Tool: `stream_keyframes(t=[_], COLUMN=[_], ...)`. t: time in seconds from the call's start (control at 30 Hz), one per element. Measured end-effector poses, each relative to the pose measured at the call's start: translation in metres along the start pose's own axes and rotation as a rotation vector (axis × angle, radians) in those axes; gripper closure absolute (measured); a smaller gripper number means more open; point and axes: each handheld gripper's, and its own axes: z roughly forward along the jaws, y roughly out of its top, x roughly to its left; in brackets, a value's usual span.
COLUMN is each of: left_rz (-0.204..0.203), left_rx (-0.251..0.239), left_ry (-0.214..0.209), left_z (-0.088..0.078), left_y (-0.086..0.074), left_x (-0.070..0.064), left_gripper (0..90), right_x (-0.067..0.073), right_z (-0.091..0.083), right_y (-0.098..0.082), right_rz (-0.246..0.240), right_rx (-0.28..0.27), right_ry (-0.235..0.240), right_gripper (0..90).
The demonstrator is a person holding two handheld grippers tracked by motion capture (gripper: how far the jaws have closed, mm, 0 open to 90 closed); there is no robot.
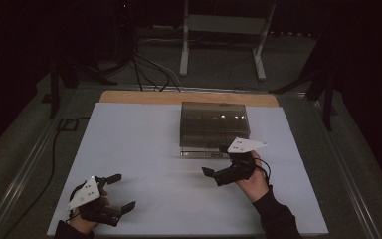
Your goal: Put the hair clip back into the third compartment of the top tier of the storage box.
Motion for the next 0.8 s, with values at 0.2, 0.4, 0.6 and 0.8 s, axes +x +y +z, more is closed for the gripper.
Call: stream_keyframes(t=[0.2,0.4,0.6,0.8], left_rz=[-0.004,-0.003,-0.003,0.0], left_rx=[0.0,0.001,0.0,0.001], left_ry=[-0.001,-0.004,-0.004,-0.004], left_z=[0.0,0.0,0.0,0.0], left_y=[0.0,0.0,0.0,0.0], left_x=[0.0,0.0,0.0,0.0], left_gripper=[0.6,0.6,0.6,0.6], right_x=[0.003,0.002,0.005,0.006], right_z=[0.004,0.003,0.005,0.01], right_y=[-0.013,-0.024,-0.033,-0.045], right_rz=[-0.01,-0.001,-0.02,-0.017], right_rx=[0.021,0.019,0.041,0.079], right_ry=[0.026,0.033,0.039,0.034], right_gripper=[0.7,0.7,0.6,0.7])
